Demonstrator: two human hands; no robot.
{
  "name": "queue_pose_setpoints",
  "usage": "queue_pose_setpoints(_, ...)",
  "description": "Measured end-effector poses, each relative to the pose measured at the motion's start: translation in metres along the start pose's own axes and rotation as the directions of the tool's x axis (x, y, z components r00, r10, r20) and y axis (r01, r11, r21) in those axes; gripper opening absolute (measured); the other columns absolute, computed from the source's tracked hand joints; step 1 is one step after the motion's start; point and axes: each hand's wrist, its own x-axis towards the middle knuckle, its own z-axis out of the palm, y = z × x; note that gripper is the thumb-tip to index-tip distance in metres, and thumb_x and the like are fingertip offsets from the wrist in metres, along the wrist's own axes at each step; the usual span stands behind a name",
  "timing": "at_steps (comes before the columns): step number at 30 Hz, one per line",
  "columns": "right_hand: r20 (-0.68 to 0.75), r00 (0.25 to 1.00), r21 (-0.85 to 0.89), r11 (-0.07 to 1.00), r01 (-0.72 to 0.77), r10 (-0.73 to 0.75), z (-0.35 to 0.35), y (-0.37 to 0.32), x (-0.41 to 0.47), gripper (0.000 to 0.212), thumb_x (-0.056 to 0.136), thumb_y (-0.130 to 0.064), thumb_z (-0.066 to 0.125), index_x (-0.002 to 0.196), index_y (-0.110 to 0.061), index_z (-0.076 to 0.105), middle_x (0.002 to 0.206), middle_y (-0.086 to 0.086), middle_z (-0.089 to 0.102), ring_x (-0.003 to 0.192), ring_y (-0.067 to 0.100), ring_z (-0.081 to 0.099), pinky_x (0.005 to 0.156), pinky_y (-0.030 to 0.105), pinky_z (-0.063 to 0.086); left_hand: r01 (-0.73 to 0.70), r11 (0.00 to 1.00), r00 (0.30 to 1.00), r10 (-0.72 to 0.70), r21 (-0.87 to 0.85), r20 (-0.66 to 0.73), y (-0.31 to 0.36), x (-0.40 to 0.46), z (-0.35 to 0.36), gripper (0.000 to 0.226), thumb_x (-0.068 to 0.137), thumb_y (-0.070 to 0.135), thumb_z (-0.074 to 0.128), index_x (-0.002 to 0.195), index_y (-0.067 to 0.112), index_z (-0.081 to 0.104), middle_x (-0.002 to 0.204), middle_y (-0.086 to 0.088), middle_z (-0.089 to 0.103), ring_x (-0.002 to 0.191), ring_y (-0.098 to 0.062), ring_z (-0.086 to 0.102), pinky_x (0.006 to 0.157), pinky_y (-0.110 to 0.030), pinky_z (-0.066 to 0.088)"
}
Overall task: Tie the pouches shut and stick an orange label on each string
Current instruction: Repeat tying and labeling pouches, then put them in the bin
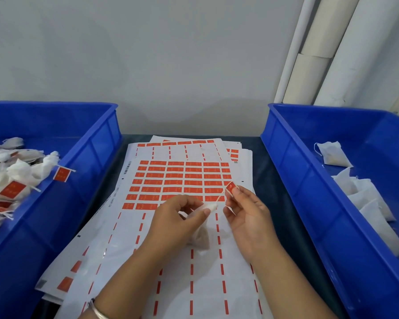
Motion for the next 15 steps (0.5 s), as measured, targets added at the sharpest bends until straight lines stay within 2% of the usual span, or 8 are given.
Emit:
queue_pose_setpoints(3,0.066,0.998,-0.013,1.0,0.014,-0.013,0.0,0.002,0.0,0.027,0.069,-0.03,0.071,0.093,-0.02,0.076,0.101,0.006,0.074,0.089,0.019,0.072,0.069,0.026,0.058,-0.052,0.998,0.998,0.051,0.023,0.048,-0.003,-0.001,0.004,0.024,0.075,0.044,0.072,0.092,0.045,0.055,0.09,0.032,0.049,0.081,-0.002,0.055,0.05,-0.004,0.042)
queue_pose_setpoints(6,0.115,0.993,-0.061,0.998,0.032,-0.024,-0.001,0.007,0.001,0.024,0.068,-0.03,0.07,0.09,-0.026,0.078,0.103,0.003,0.074,0.088,0.019,0.071,0.08,0.031,0.058,-0.131,0.985,0.991,0.13,0.11,0.019,-0.004,-0.001,0.006,0.021,0.079,0.04,0.068,0.099,0.036,0.065,0.084,0.031,0.051,0.078,0.0,0.054,0.055,-0.006,0.04)
queue_pose_setpoints(8,0.111,0.993,-0.156,0.985,0.069,-0.052,-0.002,0.012,0.0,0.024,0.069,-0.034,0.069,0.091,-0.028,0.078,0.101,0.0,0.074,0.087,0.017,0.07,0.077,0.028,0.057,-0.188,0.978,0.98,0.193,0.088,-0.051,-0.001,-0.001,0.003,0.01,0.079,0.039,0.066,0.089,0.036,0.067,0.077,0.028,0.055,0.077,0.005,0.054,0.056,-0.004,0.041)
queue_pose_setpoints(9,0.119,0.99,-0.234,0.967,0.101,-0.075,-0.002,0.015,-0.001,0.028,0.069,-0.04,0.068,0.093,-0.028,0.077,0.098,-0.003,0.074,0.089,0.016,0.069,0.077,0.027,0.055,-0.186,0.981,0.976,0.191,0.05,-0.105,0.003,-0.002,-0.001,0.005,0.078,0.039,0.065,0.083,0.039,0.064,0.076,0.027,0.056,0.078,0.009,0.053,0.056,-0.003,0.041)
queue_pose_setpoints(12,0.167,0.98,-0.43,0.887,0.167,-0.103,-0.002,0.021,-0.004,0.046,0.068,-0.061,0.061,0.098,-0.028,0.073,0.093,-0.009,0.072,0.088,0.009,0.068,0.079,0.025,0.053,-0.154,0.985,0.948,0.126,-0.076,-0.294,0.017,-0.006,-0.009,0.01,0.075,0.037,0.065,0.074,0.043,0.057,0.076,0.028,0.057,0.078,0.013,0.054,0.049,-0.002,0.041)
queue_pose_setpoints(15,0.155,0.984,-0.469,0.869,0.156,-0.092,-0.002,0.022,-0.003,0.041,0.072,-0.063,0.058,0.09,-0.029,0.072,0.093,-0.009,0.072,0.088,0.014,0.066,0.082,0.027,0.052,-0.138,0.984,0.923,0.086,-0.114,-0.376,0.036,-0.008,-0.024,0.01,0.077,0.035,0.064,0.077,0.043,0.057,0.077,0.029,0.056,0.073,0.003,0.057,0.049,-0.006,0.04)
